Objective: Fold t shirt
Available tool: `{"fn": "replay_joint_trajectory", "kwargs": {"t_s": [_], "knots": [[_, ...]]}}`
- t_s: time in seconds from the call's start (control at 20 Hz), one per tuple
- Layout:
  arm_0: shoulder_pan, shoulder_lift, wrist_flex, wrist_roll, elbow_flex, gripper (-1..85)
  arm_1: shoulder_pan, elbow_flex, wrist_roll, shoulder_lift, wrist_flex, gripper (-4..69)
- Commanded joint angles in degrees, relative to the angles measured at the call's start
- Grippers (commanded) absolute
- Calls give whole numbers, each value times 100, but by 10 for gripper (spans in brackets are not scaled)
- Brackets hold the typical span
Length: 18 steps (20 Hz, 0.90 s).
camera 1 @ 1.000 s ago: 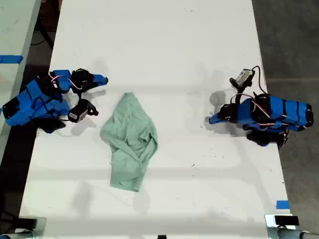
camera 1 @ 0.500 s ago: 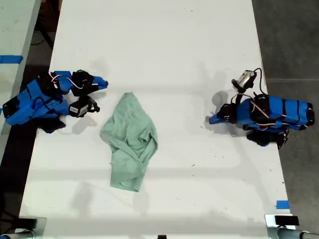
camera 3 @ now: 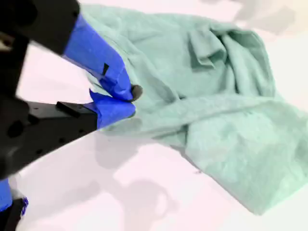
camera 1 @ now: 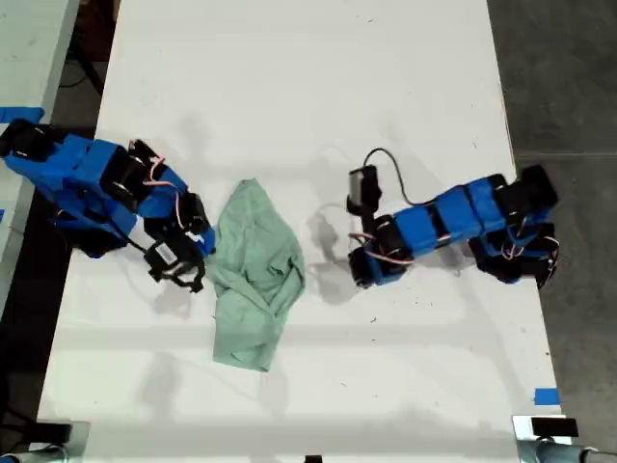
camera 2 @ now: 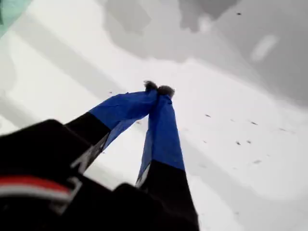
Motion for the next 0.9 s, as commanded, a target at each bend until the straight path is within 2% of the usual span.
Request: {"fn": "replay_joint_trajectory", "kwargs": {"t_s": [0.0,0.25,0.4,0.5,0.55,0.6,0.65,0.75,0.85], "knots": [[844,-1143,-79,-439,-1230,-4,-360,-2276,-141,-949,-668,-1],[1556,-2646,-782,-536,-1723,-4,-624,-2276,-923,-1477,-2109,-2],[1731,-3340,-1081,-668,-1714,-4,-615,-2329,-1547,-2259,-3806,1],[1740,-3683,-1327,-642,-1731,-4,-510,-2382,-1863,-2918,-5001,46],[1731,-3788,-1441,-633,-1731,60,-457,-2408,-2021,-3155,-5458,116],[1723,-3911,-1547,-615,-1767,258,-422,-2408,-2127,-3287,-5739,165],[1731,-4078,-1573,-633,-1863,361,-413,-2408,-2276,-3366,-5915,202],[1740,-4386,-1635,-422,-2101,383,-404,-2417,-2575,-3480,-6258,225],[1723,-4676,-1635,-352,-2329,380,-396,-2426,-2725,-3621,-6504,308]]}}
